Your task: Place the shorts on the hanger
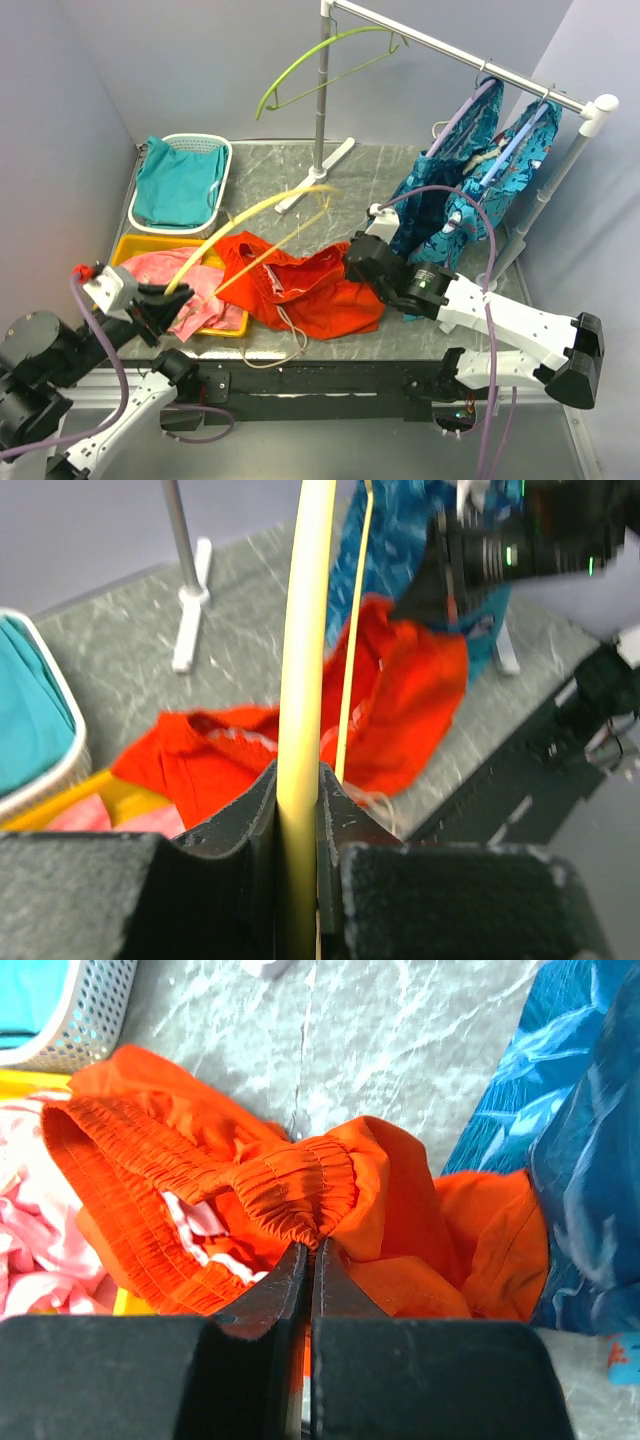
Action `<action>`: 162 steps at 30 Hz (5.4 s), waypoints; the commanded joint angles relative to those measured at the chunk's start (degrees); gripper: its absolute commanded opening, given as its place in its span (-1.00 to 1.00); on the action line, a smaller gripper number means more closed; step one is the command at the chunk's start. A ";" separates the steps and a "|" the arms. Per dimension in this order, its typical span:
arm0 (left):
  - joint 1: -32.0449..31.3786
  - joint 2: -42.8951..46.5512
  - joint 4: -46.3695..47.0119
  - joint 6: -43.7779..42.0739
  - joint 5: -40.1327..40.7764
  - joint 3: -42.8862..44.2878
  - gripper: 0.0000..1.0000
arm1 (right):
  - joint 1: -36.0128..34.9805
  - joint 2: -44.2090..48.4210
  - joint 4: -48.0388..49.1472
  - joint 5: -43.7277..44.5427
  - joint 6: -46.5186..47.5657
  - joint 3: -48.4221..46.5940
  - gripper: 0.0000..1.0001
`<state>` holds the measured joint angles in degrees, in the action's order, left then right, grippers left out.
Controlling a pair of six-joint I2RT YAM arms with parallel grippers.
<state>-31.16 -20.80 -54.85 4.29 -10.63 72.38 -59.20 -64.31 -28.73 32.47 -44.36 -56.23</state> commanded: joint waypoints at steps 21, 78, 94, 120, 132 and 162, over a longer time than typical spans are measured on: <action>-6.28 5.07 -5.97 -0.96 4.56 2.59 -0.98 | 4.09 3.14 -3.52 -3.99 5.95 -16.89 -1.00; 12.61 20.62 37.27 11.96 -9.05 -32.65 -0.98 | -3.75 -9.96 -14.53 -6.00 -0.28 -45.03 0.54; 11.82 18.95 37.97 8.54 -17.58 -34.15 -0.98 | 3.39 -24.28 -19.61 -12.78 -8.46 -55.66 0.44; 10.77 10.36 21.82 24.87 8.07 -22.90 0.54 | 6.73 -18.58 -11.09 -23.76 -9.34 -47.31 -1.00; 10.68 -0.74 18.63 39.38 13.63 -30.45 0.04 | 6.90 -13.82 -4.85 -24.29 -11.80 -48.10 -1.00; 9.36 6.82 37.53 42.99 -1.40 -46.28 0.16 | 7.61 -18.92 -5.10 -26.40 -11.19 -59.43 -1.00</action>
<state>-21.58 -14.06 -23.31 50.24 -7.79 26.68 -52.29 -83.33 -39.03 6.33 -55.90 -111.55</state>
